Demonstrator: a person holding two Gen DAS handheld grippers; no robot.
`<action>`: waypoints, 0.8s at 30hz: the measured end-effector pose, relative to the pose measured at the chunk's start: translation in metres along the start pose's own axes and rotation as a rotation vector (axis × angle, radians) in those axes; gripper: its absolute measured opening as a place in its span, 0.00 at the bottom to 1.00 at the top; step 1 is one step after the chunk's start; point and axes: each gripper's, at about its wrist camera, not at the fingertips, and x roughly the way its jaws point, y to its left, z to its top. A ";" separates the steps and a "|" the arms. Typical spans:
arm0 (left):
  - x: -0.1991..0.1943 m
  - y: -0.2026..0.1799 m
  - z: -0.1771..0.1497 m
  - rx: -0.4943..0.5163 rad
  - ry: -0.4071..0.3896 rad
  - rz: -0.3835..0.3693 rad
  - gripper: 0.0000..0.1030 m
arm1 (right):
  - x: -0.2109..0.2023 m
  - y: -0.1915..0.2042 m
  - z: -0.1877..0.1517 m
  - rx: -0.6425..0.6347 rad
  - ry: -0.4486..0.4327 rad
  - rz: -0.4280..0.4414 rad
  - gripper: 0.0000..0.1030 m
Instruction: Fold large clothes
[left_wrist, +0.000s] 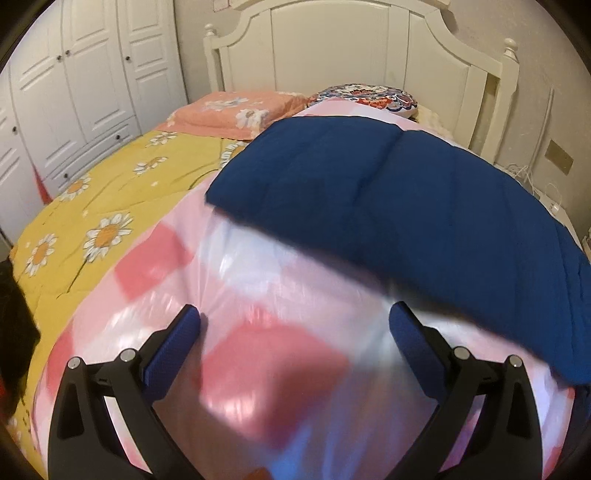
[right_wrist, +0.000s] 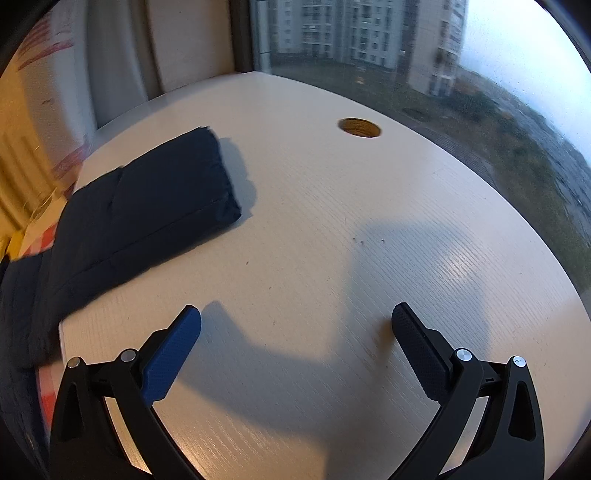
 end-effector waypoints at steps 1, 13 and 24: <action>-0.007 -0.001 -0.007 -0.002 -0.003 0.006 0.98 | 0.000 0.000 0.000 0.009 0.001 -0.001 0.96; -0.221 -0.064 -0.148 0.116 -0.258 -0.142 0.98 | -0.144 0.107 -0.146 -0.029 -0.237 0.049 0.96; -0.401 -0.187 -0.278 0.321 -0.387 -0.329 0.98 | -0.314 0.315 -0.338 -0.436 -0.490 0.425 0.96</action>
